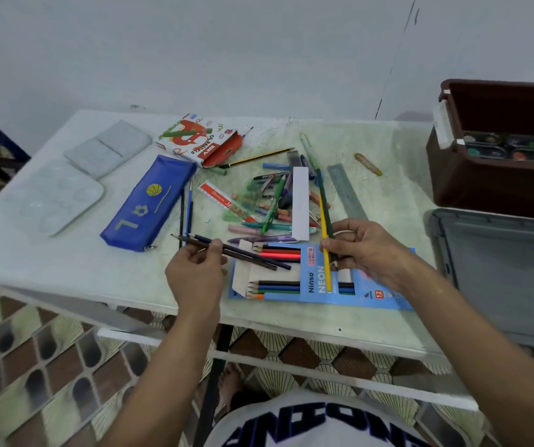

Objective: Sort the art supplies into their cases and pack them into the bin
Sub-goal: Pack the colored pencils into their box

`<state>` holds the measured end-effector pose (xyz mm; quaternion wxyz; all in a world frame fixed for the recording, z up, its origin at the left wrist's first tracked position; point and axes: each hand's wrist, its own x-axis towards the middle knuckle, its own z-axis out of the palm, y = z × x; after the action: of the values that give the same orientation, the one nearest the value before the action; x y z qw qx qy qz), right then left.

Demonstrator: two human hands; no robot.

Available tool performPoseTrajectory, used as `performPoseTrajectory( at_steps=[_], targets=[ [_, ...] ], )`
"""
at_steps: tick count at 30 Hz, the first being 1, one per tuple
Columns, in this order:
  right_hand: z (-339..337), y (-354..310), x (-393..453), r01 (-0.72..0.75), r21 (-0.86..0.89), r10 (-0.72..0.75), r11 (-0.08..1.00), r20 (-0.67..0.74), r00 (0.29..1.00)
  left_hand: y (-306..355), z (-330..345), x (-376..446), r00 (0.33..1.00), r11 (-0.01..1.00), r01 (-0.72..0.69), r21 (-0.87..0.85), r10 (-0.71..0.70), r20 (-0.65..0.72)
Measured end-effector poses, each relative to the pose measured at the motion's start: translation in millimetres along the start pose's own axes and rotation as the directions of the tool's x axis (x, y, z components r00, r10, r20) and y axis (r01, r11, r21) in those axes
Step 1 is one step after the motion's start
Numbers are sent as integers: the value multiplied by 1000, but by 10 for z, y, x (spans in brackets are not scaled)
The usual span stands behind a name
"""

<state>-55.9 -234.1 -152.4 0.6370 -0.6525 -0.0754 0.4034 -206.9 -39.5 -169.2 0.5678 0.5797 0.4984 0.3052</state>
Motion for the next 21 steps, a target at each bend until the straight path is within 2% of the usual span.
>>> performPoseTrajectory(
  at_steps=[3, 6, 9, 12, 14, 17, 19, 21],
  targets=[
    [23, 31, 9, 11, -8, -11, 1000, -13, 1000, -99, 20, -93, 997, 985, -75, 156, 69, 43],
    [43, 51, 9, 16, -58, -16, 998, -12, 1000, -125, 52, -187, 967, 893, -234, 385, 174, 184],
    [48, 38, 12, 10, -90, -11, 996, -5, 1000, -142, 63, -177, 934, 735, -340, 587, 191, 302],
    [32, 23, 17, 3, -96, -3, 995, 4, 1000, -181, 40, -157, 884, 501, -455, 736, 354, 306],
    [24, 26, 20, 1, -92, 0, 996, 10, 1000, -171, 19, -115, 791, 370, -588, 719, 450, 414],
    [14, 30, 19, 4, -81, -3, 997, 16, 1000, -163, -15, 35, 546, 209, -830, 517, 497, 675],
    [9, 31, 17, 8, -73, -7, 997, 18, 1000, -165, -20, 106, 439, 188, -897, 400, 480, 759],
    [3, 30, 16, 10, -66, -9, 998, 19, 1000, -136, 18, 80, 388, 167, -921, 352, 486, 783]
  ],
)
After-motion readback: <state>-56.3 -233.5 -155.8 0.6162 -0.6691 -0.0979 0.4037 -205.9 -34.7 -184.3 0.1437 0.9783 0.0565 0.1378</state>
